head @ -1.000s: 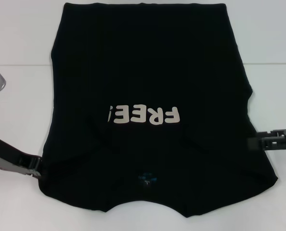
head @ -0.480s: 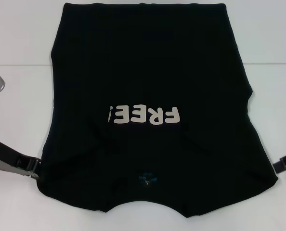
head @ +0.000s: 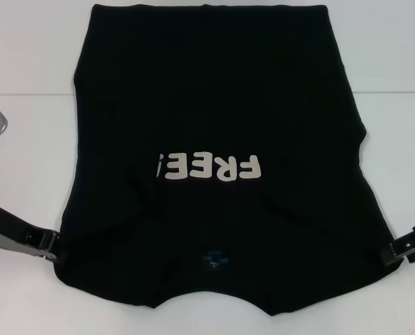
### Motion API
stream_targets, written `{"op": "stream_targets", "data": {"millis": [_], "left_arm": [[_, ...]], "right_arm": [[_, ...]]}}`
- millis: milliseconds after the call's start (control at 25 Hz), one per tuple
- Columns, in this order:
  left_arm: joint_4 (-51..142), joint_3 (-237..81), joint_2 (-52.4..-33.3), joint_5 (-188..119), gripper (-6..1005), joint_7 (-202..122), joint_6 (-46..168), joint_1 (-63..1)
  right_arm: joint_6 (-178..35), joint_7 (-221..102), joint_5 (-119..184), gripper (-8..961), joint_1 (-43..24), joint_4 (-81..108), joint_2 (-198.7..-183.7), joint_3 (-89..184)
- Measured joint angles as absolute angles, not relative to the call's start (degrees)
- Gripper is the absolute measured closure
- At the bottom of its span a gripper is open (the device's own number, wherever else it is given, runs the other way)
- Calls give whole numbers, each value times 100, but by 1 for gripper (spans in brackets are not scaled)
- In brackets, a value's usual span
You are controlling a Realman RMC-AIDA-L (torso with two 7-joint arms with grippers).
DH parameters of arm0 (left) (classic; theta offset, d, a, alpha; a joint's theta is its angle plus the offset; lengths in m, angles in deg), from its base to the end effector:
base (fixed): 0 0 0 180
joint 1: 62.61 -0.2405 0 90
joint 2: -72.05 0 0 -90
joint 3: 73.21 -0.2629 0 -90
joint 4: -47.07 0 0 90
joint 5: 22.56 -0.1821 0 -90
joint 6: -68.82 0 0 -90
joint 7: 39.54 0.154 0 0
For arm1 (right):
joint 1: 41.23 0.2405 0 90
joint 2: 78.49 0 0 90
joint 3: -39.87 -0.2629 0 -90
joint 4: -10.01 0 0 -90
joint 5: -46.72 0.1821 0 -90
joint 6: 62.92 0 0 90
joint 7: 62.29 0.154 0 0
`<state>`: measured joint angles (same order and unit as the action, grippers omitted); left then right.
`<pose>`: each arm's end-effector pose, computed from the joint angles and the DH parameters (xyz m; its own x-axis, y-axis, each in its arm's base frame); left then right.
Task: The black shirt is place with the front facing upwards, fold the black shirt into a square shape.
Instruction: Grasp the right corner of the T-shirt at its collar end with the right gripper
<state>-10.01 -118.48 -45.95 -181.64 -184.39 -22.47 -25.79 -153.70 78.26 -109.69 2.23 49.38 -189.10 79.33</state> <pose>-0.2903 0.3294 0.0250 0.2999 0.9539 0.0142 0.8731 -0.2684 -0.4070 0.2900 0.3448 0.0345 0.2695 -0.9629 0.0138 -0.9207 -0.2618 -0.2894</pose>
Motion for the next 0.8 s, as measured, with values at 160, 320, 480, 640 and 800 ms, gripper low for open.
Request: {"op": "stream_targets", "data": {"millis": [160, 320, 480, 640, 800], "left_arm": [[-997, -11848, -4597, -18164, 971, -18438, -2251, -2579], [-997, -11848, -4591, -18164, 970, -18438, -2265, -2576], [-997, -11848, -4590, -18164, 969, -18438, -2280, -2572], [-997, -11848, -4589, -18164, 969, -18438, -2280, -2570], [-997, -11848, -4589, -18164, 968, -18437, -2277, -2568]], "right_arm": [[-15255, 7826, -10972, 306, 278, 4931, -19009, 8064], [-15137, 7864, -10975, 308, 329, 4888, -19068, 8237], [-15071, 7879, -10978, 310, 383, 4777, -19100, 8323], [-15024, 7874, -10981, 312, 397, 4774, -19126, 8335], [-15012, 7786, -10981, 314, 402, 4857, -19174, 8373]]}}
